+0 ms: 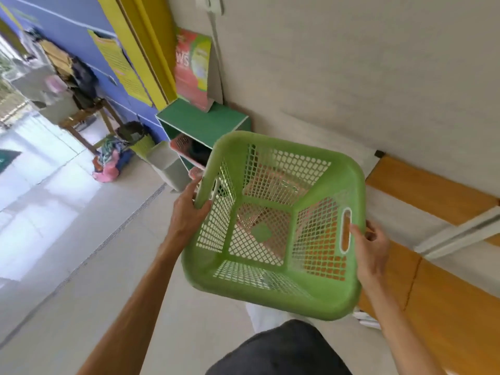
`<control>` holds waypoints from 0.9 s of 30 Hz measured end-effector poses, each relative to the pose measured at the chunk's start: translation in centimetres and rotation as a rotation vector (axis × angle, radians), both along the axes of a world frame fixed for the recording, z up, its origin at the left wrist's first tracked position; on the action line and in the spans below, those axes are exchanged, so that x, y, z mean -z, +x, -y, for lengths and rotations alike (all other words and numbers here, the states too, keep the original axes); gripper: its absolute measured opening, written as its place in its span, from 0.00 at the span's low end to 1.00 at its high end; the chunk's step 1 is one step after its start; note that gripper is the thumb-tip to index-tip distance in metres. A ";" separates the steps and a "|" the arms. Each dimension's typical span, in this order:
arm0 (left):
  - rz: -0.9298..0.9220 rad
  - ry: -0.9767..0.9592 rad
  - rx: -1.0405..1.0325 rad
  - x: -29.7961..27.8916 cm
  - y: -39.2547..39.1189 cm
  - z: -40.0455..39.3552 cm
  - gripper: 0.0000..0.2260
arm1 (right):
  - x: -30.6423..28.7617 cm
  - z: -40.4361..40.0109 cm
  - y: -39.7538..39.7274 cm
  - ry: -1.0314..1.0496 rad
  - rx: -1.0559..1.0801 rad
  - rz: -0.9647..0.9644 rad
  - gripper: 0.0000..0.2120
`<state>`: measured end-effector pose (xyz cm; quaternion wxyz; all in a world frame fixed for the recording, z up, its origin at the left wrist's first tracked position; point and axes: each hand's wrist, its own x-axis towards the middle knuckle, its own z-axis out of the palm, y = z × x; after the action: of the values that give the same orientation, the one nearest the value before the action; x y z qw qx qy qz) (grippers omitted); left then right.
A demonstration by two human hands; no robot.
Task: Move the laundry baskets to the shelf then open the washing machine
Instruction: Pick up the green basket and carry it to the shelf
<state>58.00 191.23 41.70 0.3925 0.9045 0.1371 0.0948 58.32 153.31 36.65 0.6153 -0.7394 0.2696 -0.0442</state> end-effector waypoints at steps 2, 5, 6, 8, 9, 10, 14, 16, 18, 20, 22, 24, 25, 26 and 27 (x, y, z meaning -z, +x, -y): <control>0.001 0.015 0.078 0.5 5.0 -0.6 0.29 | 0.7 -0.8 2.7 -0.008 0.078 -0.010 0.16; -0.045 0.030 0.176 1.6 11.9 -2.5 0.31 | 1.2 -2.8 6.7 -0.044 0.165 -0.031 0.15; -0.064 0.035 0.193 2.2 14.0 -3.3 0.31 | 1.2 -3.5 7.9 -0.056 0.180 -0.032 0.15; -0.101 0.045 0.212 3.0 17.7 -4.4 0.32 | 1.3 -4.6 10.1 -0.091 0.186 -0.065 0.13; -0.100 0.039 0.216 3.6 19.1 -4.9 0.32 | 1.3 -5.0 10.8 -0.110 0.166 -0.103 0.12; -0.090 0.032 0.210 4.1 20.3 -5.2 0.31 | 1.4 -5.2 11.6 -0.120 0.127 -0.146 0.12; -0.103 0.036 0.216 6.0 25.4 -5.7 0.29 | 2.3 -6.0 14.1 -0.075 0.015 -0.322 0.18; -0.160 0.017 0.268 7.2 27.6 -6.1 0.30 | 2.8 -6.7 14.9 -0.051 0.021 -0.358 0.18; -0.224 0.010 0.332 8.7 29.5 -6.8 0.31 | 3.4 -7.4 15.6 -0.046 0.054 -0.386 0.19; -0.276 0.045 0.379 10.8 31.2 -7.5 0.34 | 4.4 -8.0 16.3 -0.067 0.080 -0.421 0.19; -0.344 0.103 0.418 12.9 32.6 -8.0 0.38 | 5.6 -8.6 17.0 -0.090 0.095 -0.464 0.20; -0.412 0.140 0.461 14.8 33.2 -8.0 0.40 | 6.7 -9.2 17.7 -0.121 0.100 -0.504 0.20; -0.439 0.143 0.482 15.7 33.3 -7.9 0.40 | 7.4 -9.4 18.2 -0.149 0.098 -0.525 0.20; -0.465 0.148 0.495 16.7 33.5 -7.8 0.39 | 8.3 -9.6 18.7 -0.180 0.090 -0.546 0.20; -0.477 0.156 0.506 17.9 33.6 -7.7 0.39 | 9.5 -9.7 19.1 -0.203 0.087 -0.569 0.20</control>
<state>91.63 198.89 23.79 0.2901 0.9338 -0.0111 -0.2092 77.44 163.05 27.11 0.4357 -0.7674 0.4569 0.1117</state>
